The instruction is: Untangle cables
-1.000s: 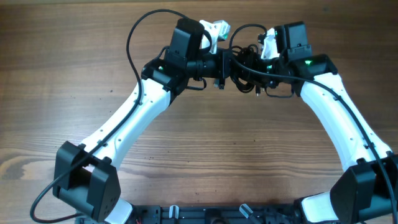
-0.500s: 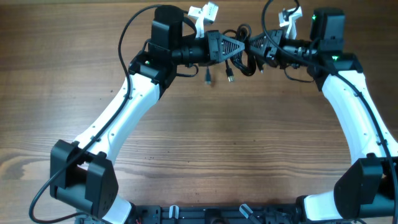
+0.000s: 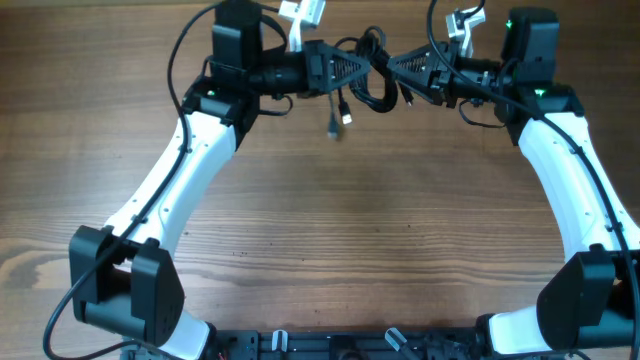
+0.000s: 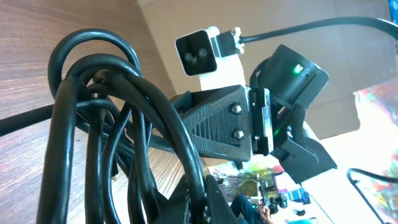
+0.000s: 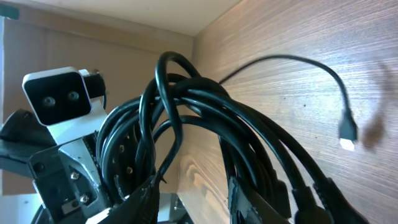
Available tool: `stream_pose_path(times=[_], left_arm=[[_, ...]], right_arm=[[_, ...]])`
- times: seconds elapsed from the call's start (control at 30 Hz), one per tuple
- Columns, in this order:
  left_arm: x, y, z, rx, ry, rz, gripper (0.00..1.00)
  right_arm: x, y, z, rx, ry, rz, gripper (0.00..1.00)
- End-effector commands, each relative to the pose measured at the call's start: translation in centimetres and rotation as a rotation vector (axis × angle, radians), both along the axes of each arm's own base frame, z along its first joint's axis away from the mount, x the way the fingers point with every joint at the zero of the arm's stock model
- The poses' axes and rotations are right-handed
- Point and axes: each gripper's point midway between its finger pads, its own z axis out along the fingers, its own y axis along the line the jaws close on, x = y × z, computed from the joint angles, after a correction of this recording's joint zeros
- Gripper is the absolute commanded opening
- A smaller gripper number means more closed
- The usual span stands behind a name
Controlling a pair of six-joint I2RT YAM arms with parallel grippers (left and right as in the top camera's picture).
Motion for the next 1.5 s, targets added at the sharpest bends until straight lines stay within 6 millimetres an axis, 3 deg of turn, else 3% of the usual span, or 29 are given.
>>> stream_pose_path(times=[0.0,0.2,0.4,0.6,0.77,0.9,1.0,1.13,1.2,1.27,1.47], left_arm=[[-1.4,-0.1,1.8,-0.023,-0.085,-0.070,0.04],[-1.4,-0.2,1.7,-0.023,-0.084,-0.070,0.04],[-1.5,-0.3,1.8,-0.024,-0.080,-0.074,0.04],[-3.3,-2.5,1.9,-0.035,-0.053,-0.133,0.04],[-5.0,-3.9,3.6,-0.090,-0.062,-0.211,0.04],[-5.2,-4.1,3.8,-0.096,-0.070,-0.221,0.04],[-5.0,-3.8,3.7,-0.089,-0.093,-0.215,0.04],[-2.4,-1.8,-0.6,0.057,-0.047,-0.066,0.04],[-0.4,1.0,-5.5,0.260,0.025,0.100,0.04],[0.3,2.8,-8.1,0.392,0.053,0.183,0.04],[-0.2,5.7,-11.8,0.632,0.013,0.208,0.04]], right_arm=[[-0.4,0.6,0.4,0.039,0.012,0.039,0.38],[-0.5,1.1,1.2,0.066,-0.004,0.059,0.38],[-0.6,3.4,0.7,0.034,0.004,0.057,0.39],[0.5,4.4,0.4,0.001,0.016,-0.024,0.39],[1.7,4.2,0.5,-0.021,-0.009,-0.095,0.38],[1.7,4.1,0.3,-0.037,-0.026,-0.088,0.07],[1.4,3.6,0.0,-0.055,-0.044,-0.064,0.04],[0.8,1.4,-1.0,-0.098,-0.042,-0.050,0.04],[0.1,-0.8,-1.0,-0.140,-0.047,-0.068,0.04],[-0.4,-2.0,-0.5,-0.161,-0.062,-0.084,0.04],[-2.2,-5.7,1.7,-0.189,-0.082,-0.159,0.04]])
